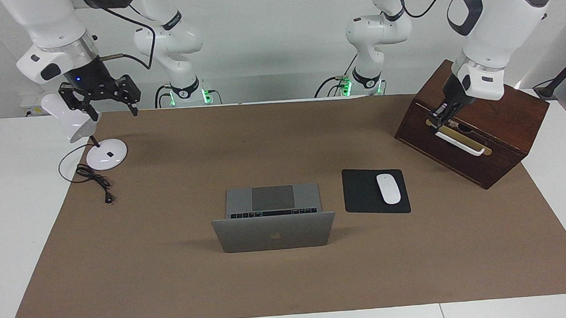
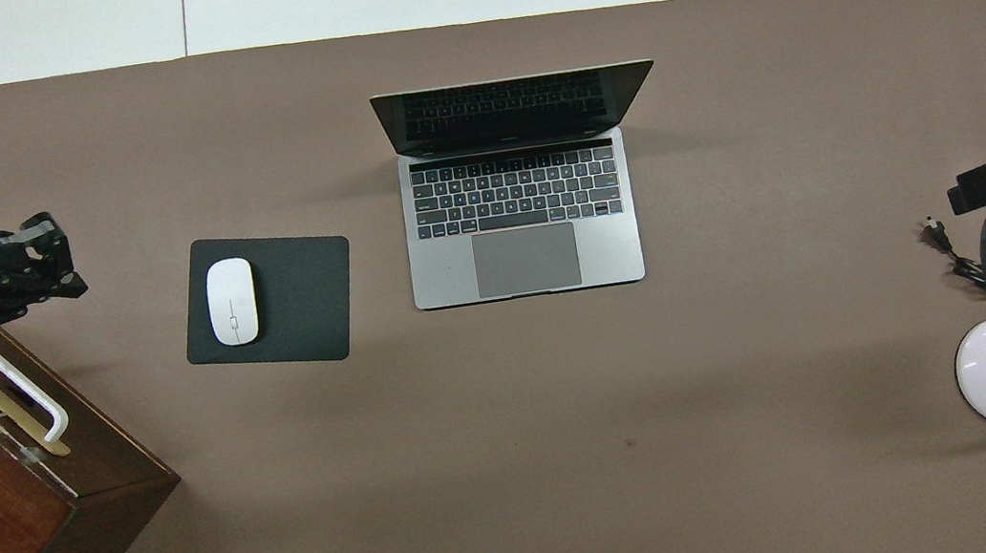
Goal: Close laptop with both arms
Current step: 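Reach the left gripper over the black mouse pad and white mouse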
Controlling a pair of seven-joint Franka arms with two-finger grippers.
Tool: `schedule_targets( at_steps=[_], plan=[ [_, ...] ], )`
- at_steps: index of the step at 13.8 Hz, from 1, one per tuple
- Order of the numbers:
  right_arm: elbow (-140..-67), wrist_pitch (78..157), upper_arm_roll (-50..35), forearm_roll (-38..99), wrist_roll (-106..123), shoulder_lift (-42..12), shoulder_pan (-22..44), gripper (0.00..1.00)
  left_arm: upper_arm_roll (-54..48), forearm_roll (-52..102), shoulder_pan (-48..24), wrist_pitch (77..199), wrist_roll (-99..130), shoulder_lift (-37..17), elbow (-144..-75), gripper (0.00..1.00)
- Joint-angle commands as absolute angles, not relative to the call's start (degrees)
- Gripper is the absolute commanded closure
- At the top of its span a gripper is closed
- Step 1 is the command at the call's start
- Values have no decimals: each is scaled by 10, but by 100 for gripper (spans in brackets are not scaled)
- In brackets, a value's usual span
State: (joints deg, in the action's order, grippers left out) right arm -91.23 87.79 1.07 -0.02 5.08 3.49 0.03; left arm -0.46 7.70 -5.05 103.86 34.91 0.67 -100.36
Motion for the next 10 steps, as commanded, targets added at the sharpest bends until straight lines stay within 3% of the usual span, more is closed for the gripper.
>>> schedule_targets(
  at_steps=[1, 4, 5, 6, 7, 8, 9, 10],
  plan=[
    [-926, 876, 3, -4, 41, 49, -8, 0, -1, 112, -71, 1070, 441, 34, -1049, 100],
    [-926, 878, 3, -4, 40, 49, -8, 0, -1, 134, -91, 1089, 528, 44, -1074, 100],
    [-926, 879, 3, -4, 41, 49, -8, 4, -1, 165, -92, 1106, 559, 52, -1092, 100],
    [-926, 880, 3, -4, 41, 49, -8, 16, -1, 180, -92, 1123, 589, 57, -1106, 100],
    [-926, 879, 3, -4, 41, 49, -8, 39, -1, 185, -91, 1135, 611, 59, -1115, 100],
    [-926, 880, 3, -4, 41, 49, -8, 66, -1, 199, -91, 1142, 631, 65, -1128, 100],
    [-926, 880, 3, -4, 41, 48, -8, 100, 1, 227, -91, 1156, 652, 70, -1143, 100],
    [-926, 880, 3, -4, 41, 48, -8, 100, -1, 245, -91, 1178, 676, 81, -1168, 100]
  ],
)
